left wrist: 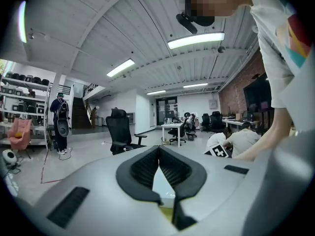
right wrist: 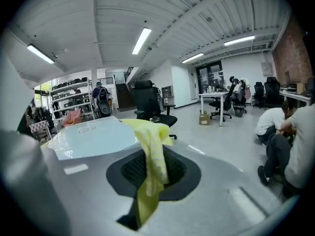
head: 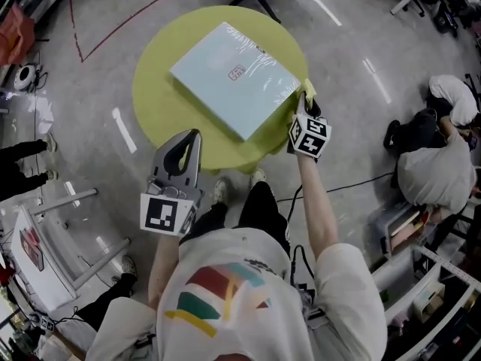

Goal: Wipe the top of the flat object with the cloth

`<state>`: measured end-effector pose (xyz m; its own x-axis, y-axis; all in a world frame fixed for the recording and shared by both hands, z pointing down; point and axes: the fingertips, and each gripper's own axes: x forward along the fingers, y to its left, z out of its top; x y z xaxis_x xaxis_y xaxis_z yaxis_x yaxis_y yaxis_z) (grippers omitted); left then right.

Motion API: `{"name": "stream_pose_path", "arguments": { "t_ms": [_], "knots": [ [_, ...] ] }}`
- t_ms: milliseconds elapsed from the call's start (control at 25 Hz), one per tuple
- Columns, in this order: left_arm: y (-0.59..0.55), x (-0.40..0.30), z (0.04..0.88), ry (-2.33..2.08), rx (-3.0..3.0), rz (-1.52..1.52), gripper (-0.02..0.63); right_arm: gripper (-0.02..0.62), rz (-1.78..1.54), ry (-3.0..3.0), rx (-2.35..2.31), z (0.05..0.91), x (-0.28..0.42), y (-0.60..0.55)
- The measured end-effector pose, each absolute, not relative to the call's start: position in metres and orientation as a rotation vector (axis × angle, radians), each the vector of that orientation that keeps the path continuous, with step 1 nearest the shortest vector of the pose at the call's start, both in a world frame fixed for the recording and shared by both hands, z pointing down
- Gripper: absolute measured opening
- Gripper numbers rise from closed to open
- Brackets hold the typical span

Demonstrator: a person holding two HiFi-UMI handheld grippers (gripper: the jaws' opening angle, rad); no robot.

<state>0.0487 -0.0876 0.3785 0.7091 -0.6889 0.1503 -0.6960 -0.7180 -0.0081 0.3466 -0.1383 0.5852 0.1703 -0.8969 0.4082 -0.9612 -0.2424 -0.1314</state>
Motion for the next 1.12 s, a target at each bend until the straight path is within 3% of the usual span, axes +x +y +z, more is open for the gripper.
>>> {"name": "stream_pose_path", "arguments": {
  "t_ms": [440,1120],
  "knots": [
    [-0.089,0.037,0.370,-1.173,2.883,0.209,0.015,0.026,0.669,-1.945,2.227,0.584,0.306,-0.126],
    [-0.081,-0.018,0.355,-1.088,2.931,0.081,0.015,0.026,0.792,-2.104,2.114,0.583,0.157,-0.053]
  ]
}}
